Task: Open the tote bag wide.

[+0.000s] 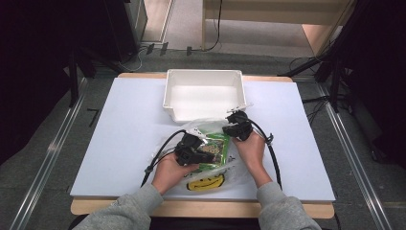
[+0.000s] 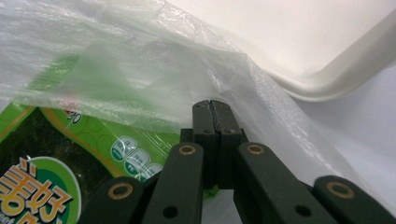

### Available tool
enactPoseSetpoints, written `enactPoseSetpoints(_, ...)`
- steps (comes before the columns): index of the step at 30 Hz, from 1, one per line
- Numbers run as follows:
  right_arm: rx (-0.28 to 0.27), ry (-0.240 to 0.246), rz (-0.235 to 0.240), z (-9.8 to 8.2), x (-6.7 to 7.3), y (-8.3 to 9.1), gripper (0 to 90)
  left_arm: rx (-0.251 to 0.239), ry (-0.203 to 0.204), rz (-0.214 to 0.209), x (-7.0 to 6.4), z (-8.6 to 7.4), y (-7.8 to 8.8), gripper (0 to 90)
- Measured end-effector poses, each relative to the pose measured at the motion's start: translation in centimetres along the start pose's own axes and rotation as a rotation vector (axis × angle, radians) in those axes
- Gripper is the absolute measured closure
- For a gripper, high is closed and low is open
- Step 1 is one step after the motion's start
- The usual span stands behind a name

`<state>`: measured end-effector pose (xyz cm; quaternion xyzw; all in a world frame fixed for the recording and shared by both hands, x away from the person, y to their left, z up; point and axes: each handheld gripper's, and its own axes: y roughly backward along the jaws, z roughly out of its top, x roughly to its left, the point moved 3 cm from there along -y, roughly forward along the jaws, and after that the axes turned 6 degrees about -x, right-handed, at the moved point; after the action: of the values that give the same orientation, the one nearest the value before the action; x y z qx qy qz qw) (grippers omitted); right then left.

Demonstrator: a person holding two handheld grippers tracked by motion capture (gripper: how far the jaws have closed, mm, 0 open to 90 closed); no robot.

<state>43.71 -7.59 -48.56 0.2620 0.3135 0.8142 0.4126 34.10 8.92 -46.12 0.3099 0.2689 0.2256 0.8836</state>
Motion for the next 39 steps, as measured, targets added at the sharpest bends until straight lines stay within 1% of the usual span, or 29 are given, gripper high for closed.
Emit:
enactPoseSetpoints(2, 0.003, -0.005, 0.014, 0.0, 0.1, -0.2, 90.0, 0.002, 0.000, 0.000, 0.1, 0.0, 0.1, 88.6)
enactPoseSetpoints(3, 0.001, -0.001, 0.013, 0.0, 0.1, -0.2, 90.0, 0.000, 0.001, -0.001, 0.1, 0.0, 0.1, 87.9)
enactPoseSetpoints(5, -0.014, 0.001, 0.019, 0.1, 0.3, 0.2, 90.0, -0.003, 0.005, -0.001, 0.3, 0.1, 0.3, 86.5)
enactPoseSetpoints(9, -0.058, 0.013, 0.056, 0.4, 0.9, 1.8, 86.8, 0.000, 0.012, 0.007, 0.7, 0.2, 0.7, 83.7)
enactPoseSetpoints(10, -0.070, 0.016, 0.074, 0.4, 1.3, 2.4, 85.8, 0.001, 0.010, 0.010, 0.7, 0.3, 0.8, 81.4)
enactPoseSetpoints(13, -0.089, 0.032, 0.099, 0.2, 1.8, 3.4, 82.6, -0.002, 0.016, 0.015, 1.0, 0.4, 1.3, 77.2)
enactPoseSetpoints(14, -0.092, 0.034, 0.113, 0.1, 2.0, 3.7, 81.8, -0.002, 0.023, 0.016, 1.0, 0.4, 1.4, 74.7)
enactPoseSetpoints(15, -0.094, 0.036, 0.118, 0.0, 2.0, 3.9, 80.9, -0.006, 0.034, 0.014, 1.2, 0.5, 1.6, 73.5)
enactPoseSetpoints(17, -0.103, 0.040, 0.132, -0.3, 2.2, 4.5, 78.2, -0.005, 0.042, 0.017, 1.4, 0.6, 1.9, 70.5)
enactPoseSetpoints(18, -0.107, 0.041, 0.136, -0.4, 2.3, 4.8, 77.1, -0.001, 0.037, 0.017, 1.5, 0.6, 2.0, 68.8)
enactPoseSetpoints(20, -0.105, 0.026, 0.150, -0.6, 2.4, 5.2, 75.3, 0.000, 0.033, 0.039, 1.8, 0.6, 2.2, 64.5)
enactPoseSetpoints(21, -0.110, 0.025, 0.155, -0.7, 2.4, 5.3, 74.1, 0.002, 0.035, 0.038, 1.9, 0.5, 2.4, 62.6)
enactPoseSetpoints(22, -0.111, 0.033, 0.160, -0.8, 2.5, 5.4, 73.4, -0.004, 0.043, 0.026, 2.0, 0.5, 2.6, 60.9)
enactPoseSetpoints(25, -0.120, 0.041, 0.172, -1.2, 2.8, 5.9, 69.4, -0.017, 0.049, 0.016, 2.2, 0.5, 3.2, 55.4)
enactPoseSetpoints(26, -0.120, 0.032, 0.182, -1.4, 2.9, 6.1, 66.4, -0.019, 0.050, 0.015, 2.2, 0.5, 3.4, 53.2)
enactPoseSetpoints(29, -0.123, 0.033, 0.203, -1.7, 3.1, 6.3, 61.3, -0.025, 0.046, 0.017, 2.4, 0.4, 3.8, 50.3)
enactPoseSetpoints(31, -0.124, 0.040, 0.204, -2.0, 3.1, 6.4, 57.3, -0.020, 0.030, 0.027, 2.6, 0.3, 4.0, 47.9)
enactPoseSetpoints(32, -0.122, 0.037, 0.206, -2.1, 3.1, 6.5, 56.0, -0.021, 0.031, 0.030, 2.7, 0.2, 4.1, 47.3)
enactPoseSetpoints(34, -0.122, 0.037, 0.206, -2.4, 3.1, 6.6, 53.7, -0.026, 0.046, 0.026, 2.9, 0.2, 4.3, 46.3)
enactPoseSetpoints(36, -0.119, 0.027, 0.214, -2.8, 3.0, 6.8, 52.4, -0.033, 0.048, 0.023, 3.1, 0.1, 4.4, 45.0)
enactPoseSetpoints(39, -0.122, 0.036, 0.213, -3.2, 2.9, 7.2, 50.7, -0.035, 0.055, 0.021, 3.2, 0.0, 4.4, 43.8)
